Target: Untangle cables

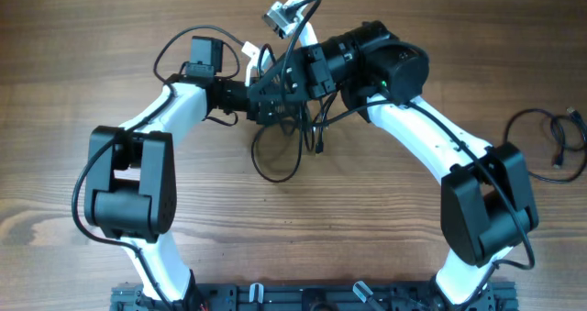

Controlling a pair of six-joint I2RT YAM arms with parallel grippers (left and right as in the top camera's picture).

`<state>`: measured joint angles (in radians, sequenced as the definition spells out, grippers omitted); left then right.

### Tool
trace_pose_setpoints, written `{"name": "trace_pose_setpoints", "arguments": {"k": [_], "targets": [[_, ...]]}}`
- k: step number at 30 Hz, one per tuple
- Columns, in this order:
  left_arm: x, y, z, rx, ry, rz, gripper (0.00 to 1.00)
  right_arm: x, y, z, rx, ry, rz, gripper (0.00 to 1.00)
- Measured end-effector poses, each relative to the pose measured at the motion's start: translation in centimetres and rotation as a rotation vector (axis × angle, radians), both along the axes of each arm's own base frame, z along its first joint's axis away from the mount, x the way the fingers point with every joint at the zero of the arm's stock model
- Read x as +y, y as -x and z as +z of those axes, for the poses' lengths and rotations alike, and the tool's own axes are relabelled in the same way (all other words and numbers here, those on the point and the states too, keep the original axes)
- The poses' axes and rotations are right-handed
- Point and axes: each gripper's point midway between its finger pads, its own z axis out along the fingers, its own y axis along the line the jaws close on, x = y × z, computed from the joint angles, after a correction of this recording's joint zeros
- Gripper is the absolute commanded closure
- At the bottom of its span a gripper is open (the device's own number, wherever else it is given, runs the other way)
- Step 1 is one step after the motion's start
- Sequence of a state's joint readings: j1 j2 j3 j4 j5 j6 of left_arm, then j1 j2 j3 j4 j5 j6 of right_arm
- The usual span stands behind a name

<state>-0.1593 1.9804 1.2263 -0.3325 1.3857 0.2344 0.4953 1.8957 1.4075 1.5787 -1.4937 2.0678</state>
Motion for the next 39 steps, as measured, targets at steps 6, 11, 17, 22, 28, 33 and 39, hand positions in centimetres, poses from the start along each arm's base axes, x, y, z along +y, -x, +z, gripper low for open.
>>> {"name": "trace_pose_setpoints", "arguments": {"k": [6,11,17,22,28,33,39], "targets": [[-0.3,-0.8,-0.5,-0.046,-0.038,0.02,0.0,-0.6,1.9,2.6,-0.054,-0.04,0.007,0.96],[-0.4,-1.3,-0.6,-0.049,-0.051,0.037,0.0,-0.9,3.2,3.9,-0.087,-0.059,0.017,0.96],[-2.4,0.5,1.6,-0.094,0.066,-0.077,0.0,-0.6,3.6,3.9,-0.084,-0.063,0.027,0.96],[-4.1,1.8,2.0,-0.116,0.092,-0.136,0.0,0.0,4.4,4.1,-0.079,-0.072,0.05,0.96],[-6.3,3.6,2.1,-0.119,0.103,-0.206,0.09,0.0,4.3,4.3,-0.073,-0.083,0.043,0.96],[-7.8,5.4,2.7,-0.121,0.137,-0.276,0.03,0.0,4.3,4.3,-0.076,-0.086,0.042,0.96],[-9.0,7.3,3.3,-0.107,0.173,-0.347,0.0,0.0,4.3,4.3,-0.076,-0.086,0.042,0.95]]}}
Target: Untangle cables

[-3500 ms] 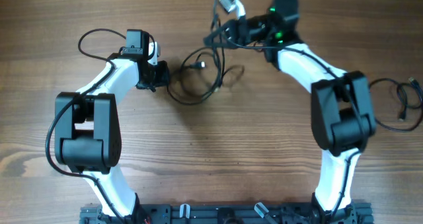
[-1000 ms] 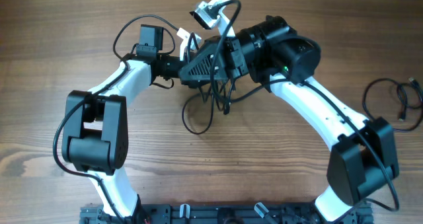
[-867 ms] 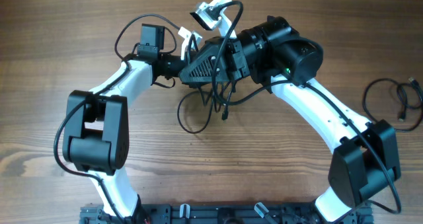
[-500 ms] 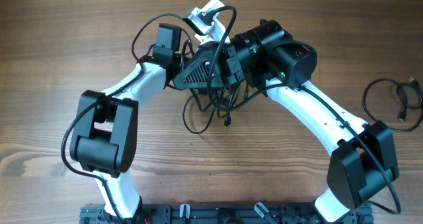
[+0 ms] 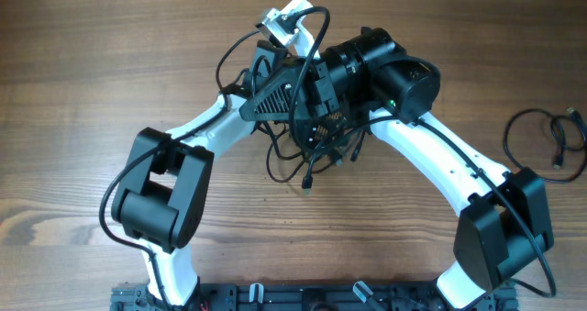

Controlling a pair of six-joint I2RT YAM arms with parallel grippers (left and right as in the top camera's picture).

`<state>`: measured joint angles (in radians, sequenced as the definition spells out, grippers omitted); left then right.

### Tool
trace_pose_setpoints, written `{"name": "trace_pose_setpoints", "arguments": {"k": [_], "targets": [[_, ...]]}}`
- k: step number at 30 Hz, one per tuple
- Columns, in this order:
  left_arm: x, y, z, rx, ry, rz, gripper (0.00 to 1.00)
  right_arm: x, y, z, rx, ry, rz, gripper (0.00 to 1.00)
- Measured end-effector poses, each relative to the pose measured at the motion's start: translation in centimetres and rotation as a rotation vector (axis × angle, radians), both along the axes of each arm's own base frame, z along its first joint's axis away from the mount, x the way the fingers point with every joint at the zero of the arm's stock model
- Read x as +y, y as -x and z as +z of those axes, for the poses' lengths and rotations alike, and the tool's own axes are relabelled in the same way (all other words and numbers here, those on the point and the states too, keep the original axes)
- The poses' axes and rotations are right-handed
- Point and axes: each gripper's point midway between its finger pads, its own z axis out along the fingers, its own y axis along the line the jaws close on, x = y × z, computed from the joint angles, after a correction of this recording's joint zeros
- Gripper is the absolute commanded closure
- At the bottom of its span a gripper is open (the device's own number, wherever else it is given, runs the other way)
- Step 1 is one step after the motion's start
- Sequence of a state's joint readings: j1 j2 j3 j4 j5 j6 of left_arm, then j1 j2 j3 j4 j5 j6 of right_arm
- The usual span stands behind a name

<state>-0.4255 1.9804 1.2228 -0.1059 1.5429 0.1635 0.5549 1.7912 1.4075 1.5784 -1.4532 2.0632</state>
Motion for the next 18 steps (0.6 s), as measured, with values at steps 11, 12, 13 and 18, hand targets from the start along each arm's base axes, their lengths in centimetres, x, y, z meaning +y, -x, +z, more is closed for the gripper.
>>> {"name": "trace_pose_setpoints", "arguments": {"k": [11,12,13,18], "targets": [[-3.0,3.4,0.1,-0.022,0.011,-0.106,0.0,0.0,0.0,0.0,-0.041,-0.021,-0.005,0.95],[-3.2,3.8,0.1,-0.022,0.01,-0.117,0.0,0.0,0.0,0.0,-0.041,-0.021,-0.005,0.94],[-3.7,4.3,0.0,-0.023,0.008,-0.129,0.0,0.0,0.0,0.0,-0.041,-0.021,-0.004,0.94],[-6.1,6.8,-0.9,-0.047,-0.041,-0.169,0.0,0.0,0.0,0.0,-0.041,-0.022,-0.004,0.94]]}}
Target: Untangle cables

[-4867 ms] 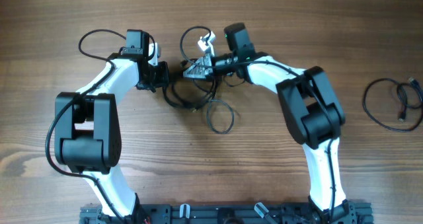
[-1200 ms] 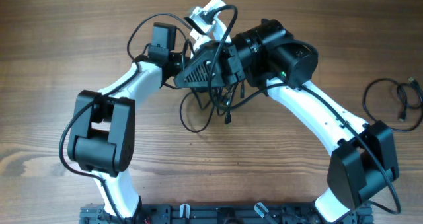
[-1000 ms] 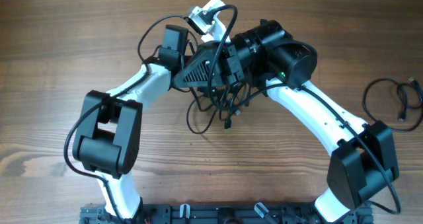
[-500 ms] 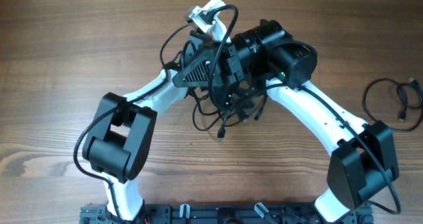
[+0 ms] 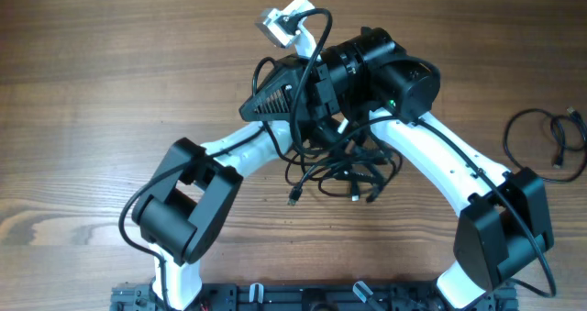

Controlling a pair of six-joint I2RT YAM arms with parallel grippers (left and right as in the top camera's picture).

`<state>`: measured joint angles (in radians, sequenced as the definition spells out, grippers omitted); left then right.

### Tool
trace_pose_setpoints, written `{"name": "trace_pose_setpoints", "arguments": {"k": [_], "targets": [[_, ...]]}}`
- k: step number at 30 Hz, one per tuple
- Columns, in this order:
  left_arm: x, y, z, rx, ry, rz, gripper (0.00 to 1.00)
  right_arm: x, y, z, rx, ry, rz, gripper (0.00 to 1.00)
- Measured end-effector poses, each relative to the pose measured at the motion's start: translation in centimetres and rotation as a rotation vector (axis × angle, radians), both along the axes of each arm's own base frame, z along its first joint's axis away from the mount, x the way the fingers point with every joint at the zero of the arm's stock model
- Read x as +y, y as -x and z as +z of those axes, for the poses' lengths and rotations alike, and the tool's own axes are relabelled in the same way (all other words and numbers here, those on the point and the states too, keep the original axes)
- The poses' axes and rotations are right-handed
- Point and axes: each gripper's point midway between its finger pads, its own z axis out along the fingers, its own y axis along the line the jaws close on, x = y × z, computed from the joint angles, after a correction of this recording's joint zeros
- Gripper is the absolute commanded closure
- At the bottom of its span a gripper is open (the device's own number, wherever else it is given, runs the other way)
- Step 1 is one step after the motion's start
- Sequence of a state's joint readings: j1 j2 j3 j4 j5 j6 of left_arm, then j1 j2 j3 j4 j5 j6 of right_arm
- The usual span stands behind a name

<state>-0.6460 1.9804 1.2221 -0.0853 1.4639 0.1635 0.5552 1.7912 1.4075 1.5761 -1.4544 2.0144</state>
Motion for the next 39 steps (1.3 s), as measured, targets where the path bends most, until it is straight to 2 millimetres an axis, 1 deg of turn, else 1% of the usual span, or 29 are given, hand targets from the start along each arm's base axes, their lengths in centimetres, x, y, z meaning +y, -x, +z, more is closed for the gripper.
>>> {"name": "trace_pose_setpoints", "arguments": {"k": [4,8,10,11,12,13,14,15,16,17,19,20,22,23,24,25,27,29,30,31,34,36,38,39], "targets": [[-1.1,1.5,-0.3,-0.009,-0.013,-0.03,0.0,0.0,0.0,0.0,0.001,0.0,0.0,0.94],[-1.7,2.7,-0.3,-0.005,-0.02,-0.057,0.0,0.1,-0.1,0.0,0.004,0.003,-0.001,0.94],[-2.1,3.6,-0.3,-0.001,-0.021,-0.08,0.02,0.2,-0.3,-0.2,0.019,0.017,-0.001,0.94],[-2.1,3.6,-0.3,-0.001,-0.02,-0.083,0.1,0.3,-0.5,-0.3,0.027,0.024,-0.001,0.95],[-2.4,4.2,-0.3,0.0,-0.021,-0.097,0.21,0.3,-0.5,-0.4,0.026,0.024,-0.002,0.95],[-2.5,4.5,-0.3,0.002,-0.023,-0.103,0.34,0.3,-0.5,-0.4,0.023,0.023,-0.002,0.95],[-2.7,4.9,-0.3,0.005,-0.027,-0.111,0.62,0.3,-0.5,-0.4,0.019,0.022,-0.002,0.95],[-2.9,5.2,-0.4,0.002,-0.029,-0.117,0.73,0.3,-0.5,-0.4,0.018,0.022,-0.002,0.95],[-3.0,5.4,-0.6,0.001,-0.039,-0.116,0.75,0.3,-0.5,-0.4,0.018,0.022,-0.002,0.95],[-3.1,5.3,-0.8,-0.004,-0.048,-0.107,0.82,0.3,-0.5,-0.4,0.018,0.022,-0.002,0.95],[-3.4,4.8,-1.3,-0.009,-0.085,-0.072,0.91,0.3,-0.5,-0.4,0.015,0.021,-0.002,0.96],[-3.5,4.1,-2.0,-0.02,-0.121,-0.032,0.95,0.3,-0.5,-0.4,0.009,0.02,-0.002,0.96],[-3.6,2.7,-3.3,-0.021,-0.205,0.047,0.96,0.3,-0.5,-0.5,0.0,0.017,-0.002,0.96],[-3.5,1.7,-4.5,-0.015,-0.283,0.113,0.96,0.3,-0.4,-0.5,-0.005,0.018,-0.001,0.95],[-3.1,0.3,-6.2,-0.015,-0.387,0.203,0.96,0.3,-0.4,-0.6,-0.01,0.018,0.0,0.96],[-2.7,-0.6,-7.2,-0.014,-0.451,0.261,0.96,0.3,-0.4,-0.6,-0.013,0.017,0.0,0.96],[-0.9,-3.3,-9.8,-0.02,-0.617,0.421,0.96,0.3,-0.4,-0.7,-0.028,0.016,0.002,0.96],[1.5,-6.1,-11.8,-0.033,-0.752,0.571,0.96,0.4,-0.5,-1.2,-0.026,0.039,0.009,0.95],[2.8,-7.4,-12.5,-0.04,-0.801,0.636,0.96,0.6,-0.7,-1.5,-0.015,0.054,0.011,0.95],[3.8,-8.4,-12.8,-0.042,-0.828,0.678,0.96,0.7,-1.0,-1.8,-0.001,0.069,0.013,0.95],[7.8,-12.1,-13.8,-0.049,-0.912,0.837,0.96,1.4,-2.1,-3.1,0.082,0.135,0.018,0.96],[10.8,-14.3,-14.3,-0.044,-0.967,0.933,0.96,2.1,-3.2,-4.9,0.184,0.201,0.015,0.96],[13.9,-15.9,-14.7,-0.022,-1.013,1.009,0.96,2.4,-4.1,-6.7,0.253,0.246,0.0,0.96],[15.7,-16.6,-14.9,-0.001,-1.041,1.049,0.96,2.4,-4.5,-7.8,0.275,0.261,-0.013,0.96]]}}
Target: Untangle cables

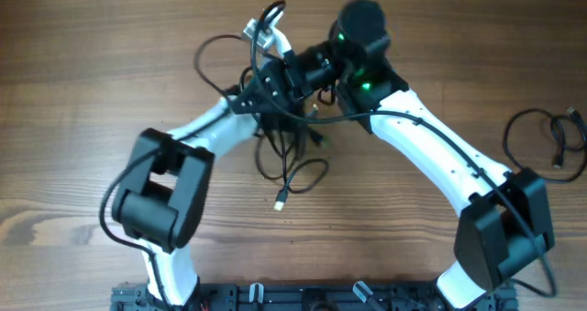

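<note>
A tangle of black cables point(286, 150) hangs from where the two grippers meet and trails onto the table. One loop point(307, 175) lies flat, and a plug end point(280, 202) is nearest me. My left gripper point(273, 89) points up and right into the knot, and strands run out from under it. My right gripper point(304, 71) reaches in from the right, close against the left one. The fingers of both are hidden by the wrists and cables. A strand crosses the right forearm point(348, 116).
A second black cable point(548, 138) lies coiled by itself at the right edge of the wooden table point(83, 91). The left wrist's own cable loops out to the upper left point(209, 52). Both forearms crowd the middle back.
Both wrists have moved left and back. The left elbow has swung out to the left. The cable bundle, which lay spread under the right arm, now hangs narrower, left of centre, with a plug end nearer me.
First the grippers met over a tangle with one large loop at the centre. Then the left arm had swung right and the bundle sat under the right wrist. After that it lay spread wider to the right. Now it is back left and drawn out lengthwise.
</note>
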Controlling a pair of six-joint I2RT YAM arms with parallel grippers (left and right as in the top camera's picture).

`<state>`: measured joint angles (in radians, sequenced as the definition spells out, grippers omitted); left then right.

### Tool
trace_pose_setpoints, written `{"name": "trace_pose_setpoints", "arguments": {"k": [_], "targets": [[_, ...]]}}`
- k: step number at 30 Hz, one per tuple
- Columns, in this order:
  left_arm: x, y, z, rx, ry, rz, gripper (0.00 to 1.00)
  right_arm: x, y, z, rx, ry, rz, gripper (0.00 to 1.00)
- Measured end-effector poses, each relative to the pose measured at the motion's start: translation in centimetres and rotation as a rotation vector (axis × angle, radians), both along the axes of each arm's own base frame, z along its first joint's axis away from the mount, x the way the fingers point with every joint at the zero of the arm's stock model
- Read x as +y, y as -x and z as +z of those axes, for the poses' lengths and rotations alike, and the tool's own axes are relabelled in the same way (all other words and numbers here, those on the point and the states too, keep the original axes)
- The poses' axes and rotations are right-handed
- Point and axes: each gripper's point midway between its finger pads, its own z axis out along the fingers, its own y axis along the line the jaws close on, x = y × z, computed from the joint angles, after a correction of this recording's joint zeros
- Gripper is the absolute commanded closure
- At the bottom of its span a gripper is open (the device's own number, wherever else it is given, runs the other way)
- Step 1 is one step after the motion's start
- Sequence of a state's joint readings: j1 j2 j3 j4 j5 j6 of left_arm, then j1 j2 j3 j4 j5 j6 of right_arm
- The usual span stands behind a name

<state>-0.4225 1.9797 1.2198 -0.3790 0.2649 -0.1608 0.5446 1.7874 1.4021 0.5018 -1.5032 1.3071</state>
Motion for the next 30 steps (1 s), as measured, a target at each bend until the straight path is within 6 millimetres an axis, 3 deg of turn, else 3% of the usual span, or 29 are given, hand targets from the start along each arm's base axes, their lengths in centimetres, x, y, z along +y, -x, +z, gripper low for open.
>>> {"name": "trace_pose_setpoints", "arguments": {"k": [3,6,10,13,17,23,27,30], "targets": [[5.0,-1.2,-0.6,0.045,-0.033,0.119,0.96,-0.7,-1.5,-1.3,-0.033,-0.004,-0.055,0.96],[8.2,-1.6,-0.9,0.083,-0.043,0.195,0.96,-2.3,-3.6,-1.6,-0.102,-0.031,-0.121,0.96],[11.4,-1.9,-1.0,0.115,-0.038,0.273,0.96,-5.0,-6.5,-2.4,-0.089,-0.008,-0.216,0.96],[13.6,-2.0,-1.0,0.131,-0.039,0.325,0.96,-7.9,-8.6,-5.0,0.002,0.067,-0.31,0.96],[15.7,-2.2,-1.0,0.145,-0.039,0.388,0.96,-11.2,-10.3,-9.4,0.105,0.225,-0.463,0.96],[18.4,-2.2,-1.0,0.171,-0.054,0.51,0.96,-18.0,-12.9,-15.9,0.093,0.545,-0.716,0.96],[19.2,-2.1,-1.0,0.179,-0.056,0.544,0.96,-24.3,-13.9,-20.2,0.091,0.835,-0.883,0.96],[19.3,-2.1,-1.0,0.181,-0.057,0.553,0.96,-28.8,-13.4,-22.6,0.107,1.053,-0.968,0.96]]}}
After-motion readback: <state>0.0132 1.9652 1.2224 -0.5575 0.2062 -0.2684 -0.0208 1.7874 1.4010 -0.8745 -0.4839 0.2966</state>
